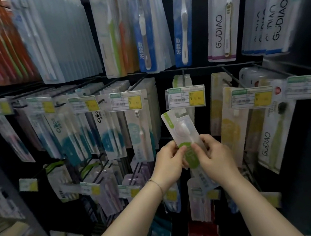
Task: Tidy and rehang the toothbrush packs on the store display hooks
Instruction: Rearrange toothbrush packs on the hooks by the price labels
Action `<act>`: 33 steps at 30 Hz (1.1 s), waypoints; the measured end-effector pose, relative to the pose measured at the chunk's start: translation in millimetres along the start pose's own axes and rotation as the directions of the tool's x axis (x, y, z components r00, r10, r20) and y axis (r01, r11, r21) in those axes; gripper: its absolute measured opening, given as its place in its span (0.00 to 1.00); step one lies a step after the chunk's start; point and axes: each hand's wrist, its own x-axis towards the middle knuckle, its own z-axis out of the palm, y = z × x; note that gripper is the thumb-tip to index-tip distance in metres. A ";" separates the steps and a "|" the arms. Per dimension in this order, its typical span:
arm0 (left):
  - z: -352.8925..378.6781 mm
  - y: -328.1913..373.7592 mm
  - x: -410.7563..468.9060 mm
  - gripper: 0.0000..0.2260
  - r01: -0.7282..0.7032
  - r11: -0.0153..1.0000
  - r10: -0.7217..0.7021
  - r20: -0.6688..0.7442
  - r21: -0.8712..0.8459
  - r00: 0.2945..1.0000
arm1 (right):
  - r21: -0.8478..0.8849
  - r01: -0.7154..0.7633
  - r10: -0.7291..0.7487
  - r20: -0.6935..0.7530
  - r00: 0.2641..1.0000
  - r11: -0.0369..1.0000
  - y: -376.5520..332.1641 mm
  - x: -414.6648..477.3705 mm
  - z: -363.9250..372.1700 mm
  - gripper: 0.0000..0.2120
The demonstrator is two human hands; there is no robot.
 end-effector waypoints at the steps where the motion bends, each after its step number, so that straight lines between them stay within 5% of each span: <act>1: -2.1 0.2 2.3 0.07 0.002 1.000 -0.002 -0.001 -0.003 1.000 | -0.009 0.004 -0.004 -0.006 1.000 1.000 -2.3 2.7 0.9 0.07; 33: 6.7 22.1 56.3 0.08 -0.048 0.998 0.053 0.108 -0.045 0.993 | -0.106 -0.085 0.063 -0.199 0.978 0.991 -19.8 38.8 -15.5 0.07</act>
